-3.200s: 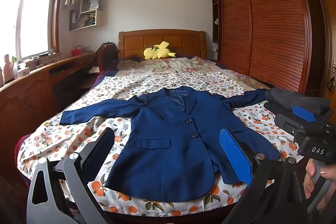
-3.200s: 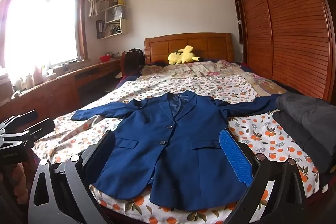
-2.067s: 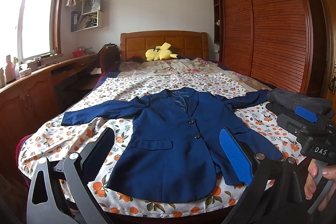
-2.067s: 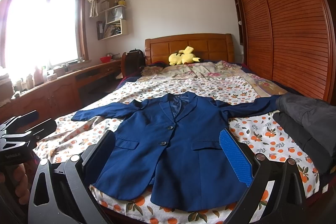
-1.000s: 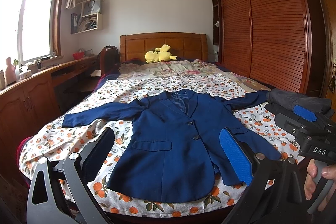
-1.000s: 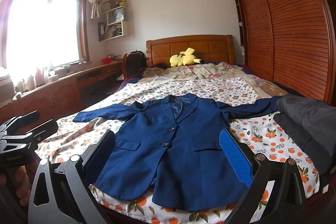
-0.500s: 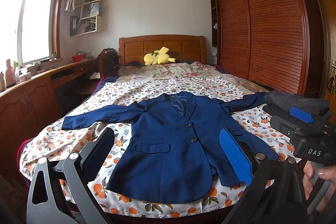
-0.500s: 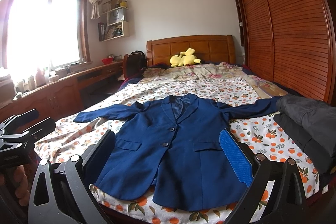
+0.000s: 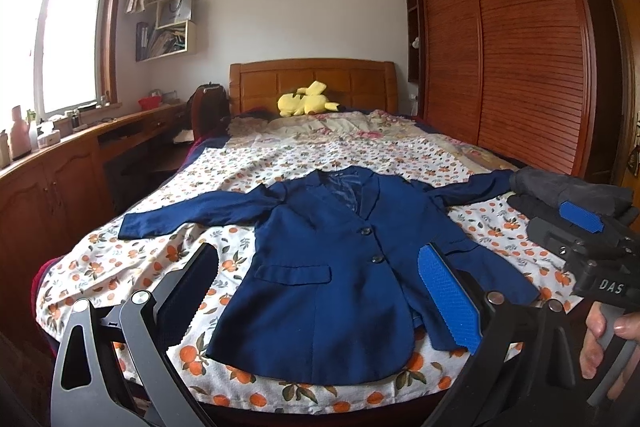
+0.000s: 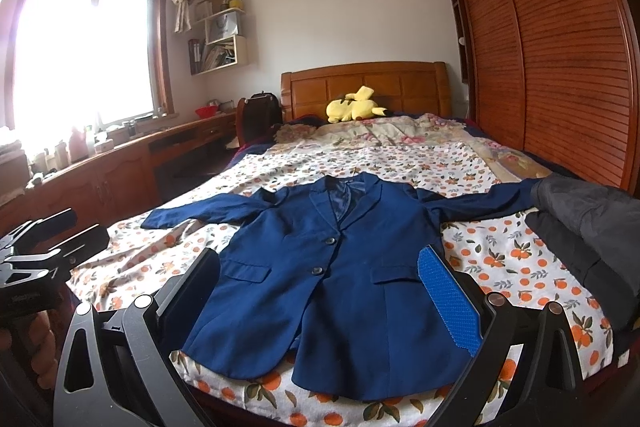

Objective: Fold large clothes
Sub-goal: 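Move the left tool down to the navy jacket's sleeve cuff and grasp it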

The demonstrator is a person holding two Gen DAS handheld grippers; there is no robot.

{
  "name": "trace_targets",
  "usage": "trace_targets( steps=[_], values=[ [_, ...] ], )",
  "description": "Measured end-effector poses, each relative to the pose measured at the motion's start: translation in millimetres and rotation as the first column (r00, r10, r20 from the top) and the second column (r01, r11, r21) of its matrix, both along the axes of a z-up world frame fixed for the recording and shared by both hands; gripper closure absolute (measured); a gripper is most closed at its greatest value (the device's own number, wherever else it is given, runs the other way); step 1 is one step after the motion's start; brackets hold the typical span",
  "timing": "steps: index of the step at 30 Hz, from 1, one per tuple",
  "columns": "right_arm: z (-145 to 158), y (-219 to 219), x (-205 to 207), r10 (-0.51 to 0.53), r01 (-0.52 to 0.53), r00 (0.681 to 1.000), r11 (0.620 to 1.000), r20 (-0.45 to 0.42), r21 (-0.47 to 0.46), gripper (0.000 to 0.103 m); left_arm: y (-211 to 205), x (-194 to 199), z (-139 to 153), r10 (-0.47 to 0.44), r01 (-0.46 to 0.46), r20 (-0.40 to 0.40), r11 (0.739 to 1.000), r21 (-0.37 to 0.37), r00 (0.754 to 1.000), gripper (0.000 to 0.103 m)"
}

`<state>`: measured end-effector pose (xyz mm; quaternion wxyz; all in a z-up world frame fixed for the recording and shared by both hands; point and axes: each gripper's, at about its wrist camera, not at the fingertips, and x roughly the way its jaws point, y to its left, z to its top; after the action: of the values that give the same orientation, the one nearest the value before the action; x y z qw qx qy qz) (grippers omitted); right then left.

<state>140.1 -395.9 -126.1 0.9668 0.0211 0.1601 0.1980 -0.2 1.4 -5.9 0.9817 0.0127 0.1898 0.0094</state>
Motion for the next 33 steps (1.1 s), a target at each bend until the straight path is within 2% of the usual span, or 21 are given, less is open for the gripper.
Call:
trace_targets(
  steps=[14,24,27,30,33],
  values=[
    [-28.7,28.8,51.7,0.074,-0.074,0.997,0.997,-0.029,-0.026,0.007,41.2,37.1,-27.1,0.070,-0.070,-0.070,0.998,0.004,0.995,0.002],
    [-58.1,72.2,104.1,0.175,-0.178,0.983,0.982,-0.048,-0.063,0.007,74.3,83.3,-71.6,0.108,-0.104,-0.145,0.994,0.030,0.984,0.002],
    [-62.8,83.2,119.1,0.205,-0.209,0.977,0.975,-0.055,-0.070,0.007,79.9,97.3,-85.5,0.125,-0.117,-0.171,0.991,0.058,0.977,0.002],
    [-64.5,94.3,134.0,0.233,-0.237,0.971,0.967,-0.060,-0.088,0.007,87.1,108.2,-96.3,0.121,-0.116,-0.186,0.993,0.034,0.975,0.002],
    [-66.3,111.1,149.2,0.261,-0.267,0.963,0.957,-0.067,-0.111,0.007,88.3,118.5,-106.2,0.140,-0.129,-0.208,0.990,0.063,0.968,0.002]
  ],
)
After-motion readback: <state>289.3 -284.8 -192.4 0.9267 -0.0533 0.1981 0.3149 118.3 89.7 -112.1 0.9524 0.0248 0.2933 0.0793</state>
